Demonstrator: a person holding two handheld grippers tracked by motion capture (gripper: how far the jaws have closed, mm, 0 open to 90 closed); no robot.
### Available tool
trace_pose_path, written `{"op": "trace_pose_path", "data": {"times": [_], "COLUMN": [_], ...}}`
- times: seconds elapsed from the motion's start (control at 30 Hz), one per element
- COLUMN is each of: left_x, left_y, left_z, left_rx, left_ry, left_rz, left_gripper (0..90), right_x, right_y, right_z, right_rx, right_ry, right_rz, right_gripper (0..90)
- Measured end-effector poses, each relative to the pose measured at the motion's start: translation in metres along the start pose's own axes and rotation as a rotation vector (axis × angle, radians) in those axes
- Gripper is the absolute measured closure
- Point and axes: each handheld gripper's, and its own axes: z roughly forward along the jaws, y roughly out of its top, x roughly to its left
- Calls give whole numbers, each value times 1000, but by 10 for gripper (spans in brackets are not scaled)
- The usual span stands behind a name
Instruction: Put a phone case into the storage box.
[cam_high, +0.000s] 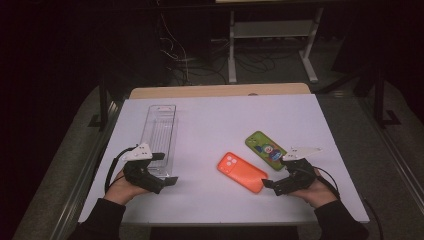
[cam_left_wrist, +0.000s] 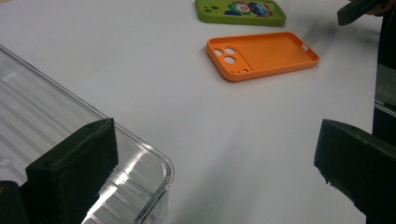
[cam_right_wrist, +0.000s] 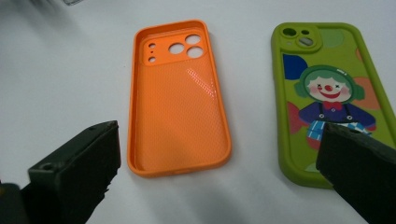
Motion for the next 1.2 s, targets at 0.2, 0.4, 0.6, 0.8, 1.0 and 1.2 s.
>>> {"op": "trace_pose_path", "data": {"times": [0.2,0.4,0.6,0.8,1.0,1.2], "left_x": [0,1,1,0,0,1], "left_y": [0,0,1,0,0,1], "left_z": [0,2,1,0,-1,1], "left_rx": [1,11,7,2,4,1], "left_ry": [1,-2,-1,2,0,-4], "left_rz": [-4,-3,-1,-10,-15,-1], "left_gripper": [0,0,0,0,0,0], "right_x": [1,1,3,5,4,6], "right_y": [10,23,34,55,67,77], "right_z": [-5,-7,-5,-1,4,13], "right_rx": [34,37,24,16,0,-1], "right_ry": [24,27,5,25,27,38], "right_rz": [8,0,-25,-21,-13,-28], "right_gripper": [0,0,0,0,0,0]}}
